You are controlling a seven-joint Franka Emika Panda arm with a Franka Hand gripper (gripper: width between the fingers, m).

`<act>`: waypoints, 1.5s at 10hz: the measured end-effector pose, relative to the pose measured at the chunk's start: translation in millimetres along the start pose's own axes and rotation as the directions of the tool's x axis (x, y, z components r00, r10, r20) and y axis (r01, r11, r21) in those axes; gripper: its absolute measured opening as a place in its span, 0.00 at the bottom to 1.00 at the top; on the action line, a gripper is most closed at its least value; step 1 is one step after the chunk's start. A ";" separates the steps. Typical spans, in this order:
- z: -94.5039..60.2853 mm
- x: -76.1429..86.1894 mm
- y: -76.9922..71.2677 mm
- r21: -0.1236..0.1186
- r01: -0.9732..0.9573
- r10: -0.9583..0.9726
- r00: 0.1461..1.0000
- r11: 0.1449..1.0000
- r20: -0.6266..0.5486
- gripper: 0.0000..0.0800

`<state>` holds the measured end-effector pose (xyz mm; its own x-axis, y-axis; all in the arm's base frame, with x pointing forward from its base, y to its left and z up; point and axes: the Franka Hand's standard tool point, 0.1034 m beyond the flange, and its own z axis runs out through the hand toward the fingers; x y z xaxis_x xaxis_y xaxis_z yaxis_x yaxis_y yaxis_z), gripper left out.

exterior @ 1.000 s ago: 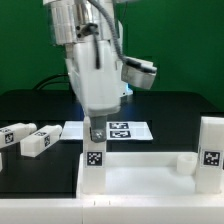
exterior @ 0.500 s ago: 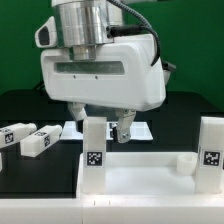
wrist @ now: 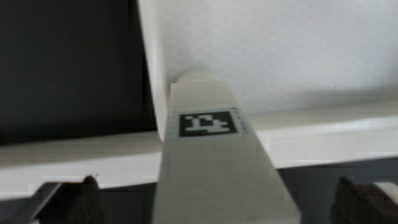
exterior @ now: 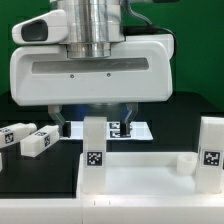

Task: Assemble desk

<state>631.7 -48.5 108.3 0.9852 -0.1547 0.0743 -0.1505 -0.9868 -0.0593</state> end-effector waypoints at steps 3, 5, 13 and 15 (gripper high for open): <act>0.2 -0.2 0.0 0.000 -0.112 0.112 0.994 0.994 0.000 0.35; 0.0 0.0 0.9 -0.001 -0.242 0.242 0.970 0.970 -0.001 0.36; -0.5 1.2 1.3 -0.031 -0.942 0.942 0.331 0.333 0.056 0.36; 0.0 1.2 0.5 -0.038 -0.983 0.983 0.178 0.180 0.053 0.36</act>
Offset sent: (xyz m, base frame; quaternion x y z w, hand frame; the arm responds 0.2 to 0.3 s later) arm 0.0000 0.0000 0.0000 0.0000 0.0000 0.1938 0.9810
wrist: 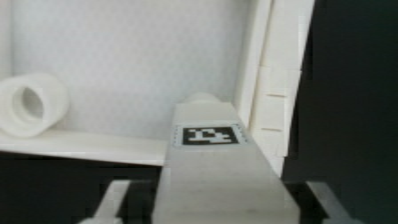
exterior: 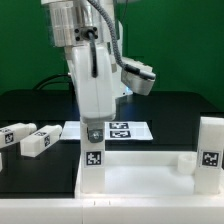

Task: Assemble desk

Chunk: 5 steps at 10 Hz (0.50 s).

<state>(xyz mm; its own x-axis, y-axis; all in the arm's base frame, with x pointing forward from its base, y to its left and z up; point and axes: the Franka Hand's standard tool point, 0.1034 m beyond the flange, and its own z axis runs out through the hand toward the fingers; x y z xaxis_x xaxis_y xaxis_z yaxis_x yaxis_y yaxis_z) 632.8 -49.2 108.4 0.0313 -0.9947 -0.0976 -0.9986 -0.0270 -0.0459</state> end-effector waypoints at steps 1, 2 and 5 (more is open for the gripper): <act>0.2 -1.8 -1.4 0.010 -0.151 0.151 0.988 0.989 0.016 0.36; 0.8 -2.6 -3.0 0.028 -0.281 0.281 0.960 0.959 0.020 0.36; 0.5 -2.6 -1.1 0.041 -0.312 0.312 0.950 0.949 0.007 0.36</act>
Offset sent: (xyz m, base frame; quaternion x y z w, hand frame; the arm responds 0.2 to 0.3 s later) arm -0.0065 -0.0016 -0.0068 0.0063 0.0248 0.1855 0.9823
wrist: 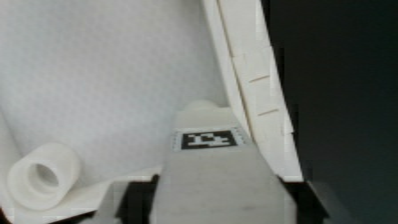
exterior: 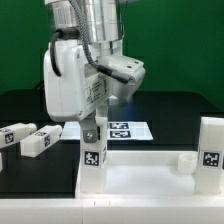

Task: Assemble desk

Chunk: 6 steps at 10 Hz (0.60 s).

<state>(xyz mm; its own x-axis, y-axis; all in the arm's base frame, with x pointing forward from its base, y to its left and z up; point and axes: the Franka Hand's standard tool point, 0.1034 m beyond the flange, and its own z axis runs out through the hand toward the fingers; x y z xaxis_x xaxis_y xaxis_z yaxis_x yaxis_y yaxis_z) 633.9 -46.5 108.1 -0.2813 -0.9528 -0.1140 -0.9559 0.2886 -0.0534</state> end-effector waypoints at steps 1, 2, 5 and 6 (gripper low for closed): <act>0.7 -0.1 0.2 -0.001 0.001 -0.001 1.000 1.000 0.000 0.36; 0.4 -0.7 0.2 0.000 0.003 -0.003 1.000 1.000 0.001 0.60; -35.8 -14.1 -10.4 0.031 0.033 -0.034 0.999 0.999 0.039 0.79; -30.5 -12.3 -8.3 0.027 0.032 -0.033 0.999 0.999 0.033 0.81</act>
Offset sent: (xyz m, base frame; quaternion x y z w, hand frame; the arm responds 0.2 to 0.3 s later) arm -0.0031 0.0072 0.0395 0.0286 -0.0292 -0.0186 0.9990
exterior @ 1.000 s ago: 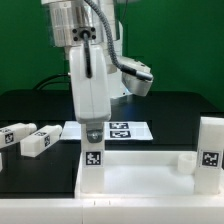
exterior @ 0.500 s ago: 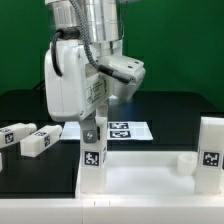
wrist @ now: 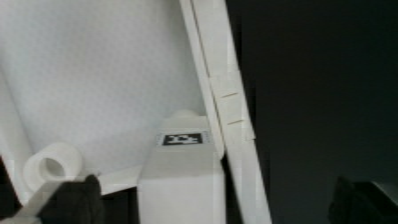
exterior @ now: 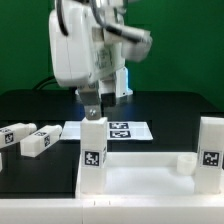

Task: Assemble desk

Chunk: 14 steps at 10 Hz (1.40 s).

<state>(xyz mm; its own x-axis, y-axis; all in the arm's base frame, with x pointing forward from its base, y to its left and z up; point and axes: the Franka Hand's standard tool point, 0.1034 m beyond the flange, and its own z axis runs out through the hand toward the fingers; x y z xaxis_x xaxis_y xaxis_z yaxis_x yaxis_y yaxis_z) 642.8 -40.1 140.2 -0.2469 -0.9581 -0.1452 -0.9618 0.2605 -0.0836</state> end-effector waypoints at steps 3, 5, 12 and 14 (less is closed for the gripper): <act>3.8 0.1 1.7 -0.006 0.001 -0.001 1.000 1.000 -0.003 0.81; 2.8 -2.4 1.6 -0.005 0.004 -0.004 1.000 1.000 -0.001 0.81; -5.0 -50.6 36.3 -0.033 0.071 -0.070 0.997 0.997 0.029 0.81; 5.6 -43.2 43.3 0.005 0.069 -0.069 0.998 0.998 0.011 0.81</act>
Offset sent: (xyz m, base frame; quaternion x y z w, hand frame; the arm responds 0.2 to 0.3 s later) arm 0.0000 0.0000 0.0000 0.0000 0.0000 0.0000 1.0000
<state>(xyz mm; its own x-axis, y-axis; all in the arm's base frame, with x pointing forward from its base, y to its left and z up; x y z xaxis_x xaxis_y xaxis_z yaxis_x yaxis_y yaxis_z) 612.5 13.3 137.3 -0.1787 -0.9725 -0.1495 -0.9759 0.1945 -0.0987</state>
